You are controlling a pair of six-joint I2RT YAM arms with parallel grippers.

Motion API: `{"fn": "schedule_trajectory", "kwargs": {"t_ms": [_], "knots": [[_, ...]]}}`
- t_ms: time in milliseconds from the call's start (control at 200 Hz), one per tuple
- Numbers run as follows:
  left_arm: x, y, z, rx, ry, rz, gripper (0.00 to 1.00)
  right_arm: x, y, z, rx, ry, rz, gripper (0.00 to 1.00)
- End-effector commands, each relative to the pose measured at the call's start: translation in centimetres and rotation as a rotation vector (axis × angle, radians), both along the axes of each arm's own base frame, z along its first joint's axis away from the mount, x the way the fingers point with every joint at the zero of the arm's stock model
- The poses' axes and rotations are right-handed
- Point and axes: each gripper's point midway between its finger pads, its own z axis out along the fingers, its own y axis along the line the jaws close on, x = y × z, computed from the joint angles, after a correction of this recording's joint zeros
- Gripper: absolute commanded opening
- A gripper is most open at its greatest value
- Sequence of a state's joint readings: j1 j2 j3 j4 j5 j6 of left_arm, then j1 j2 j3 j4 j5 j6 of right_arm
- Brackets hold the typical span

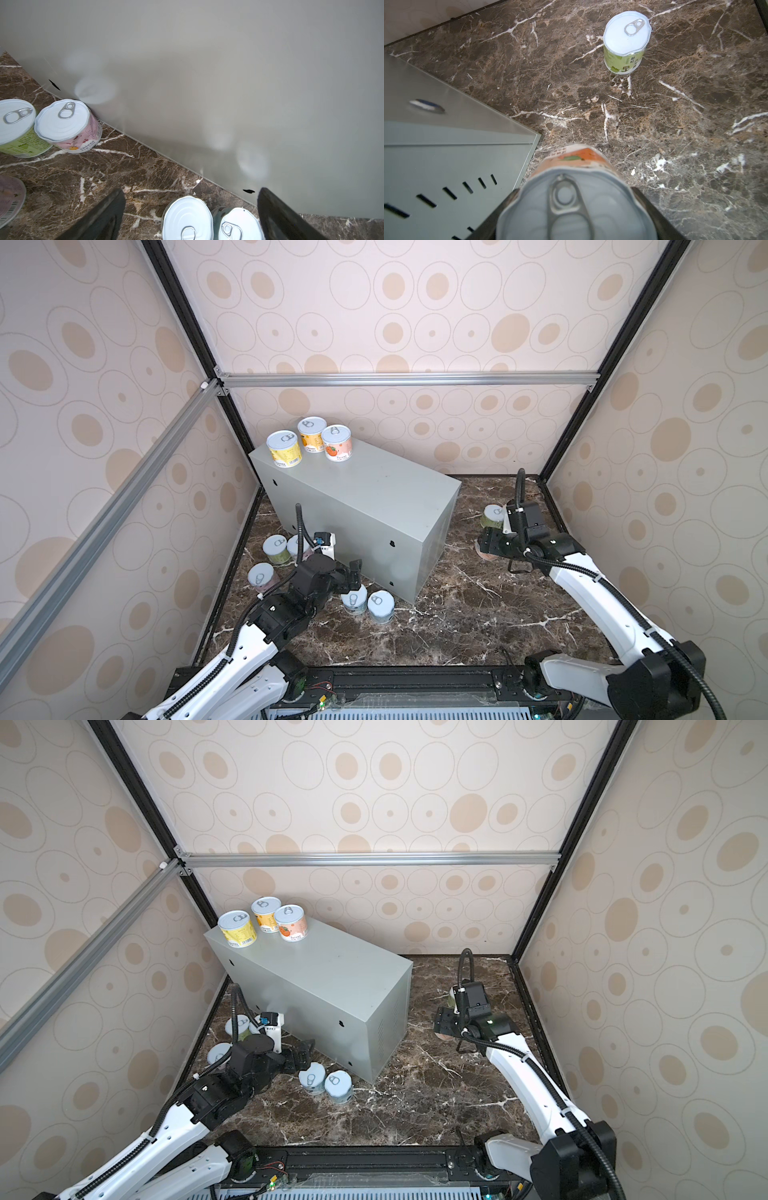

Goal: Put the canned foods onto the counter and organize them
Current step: 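Close the right gripper on the orange-labelled can and lift it, then carry the orange-labelled can with the right gripper up toward the cabinet top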

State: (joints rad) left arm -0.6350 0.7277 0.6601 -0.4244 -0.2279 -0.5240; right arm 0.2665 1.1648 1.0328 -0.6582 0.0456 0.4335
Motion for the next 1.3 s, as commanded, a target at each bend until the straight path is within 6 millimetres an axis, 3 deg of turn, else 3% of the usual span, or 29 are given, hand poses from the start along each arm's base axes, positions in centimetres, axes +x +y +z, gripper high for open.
{"fn": "schedule_trajectory", "kwargs": {"t_ms": [0, 505, 725, 1295], "knots": [[-0.2, 0.3, 2.0, 0.016, -0.036, -0.016, 0.99, -1.5, 0.1, 1.9, 0.006, -0.040, 0.039, 0.41], [-1.2, 1.4, 3.8, -0.023, -0.116, 0.001, 0.99, -5.6, 1.0, 8.7, 0.057, -0.129, 0.171, 0.41], [-1.2, 1.7, 3.9, 0.003, -0.126, 0.000, 0.99, -6.2, 1.7, 12.1, 0.079, -0.178, 0.232, 0.41], [-1.0, 2.1, 5.3, 0.053, -0.171, -0.002, 0.99, -7.3, 6.0, 19.7, 0.028, -0.212, 0.447, 0.40]]}}
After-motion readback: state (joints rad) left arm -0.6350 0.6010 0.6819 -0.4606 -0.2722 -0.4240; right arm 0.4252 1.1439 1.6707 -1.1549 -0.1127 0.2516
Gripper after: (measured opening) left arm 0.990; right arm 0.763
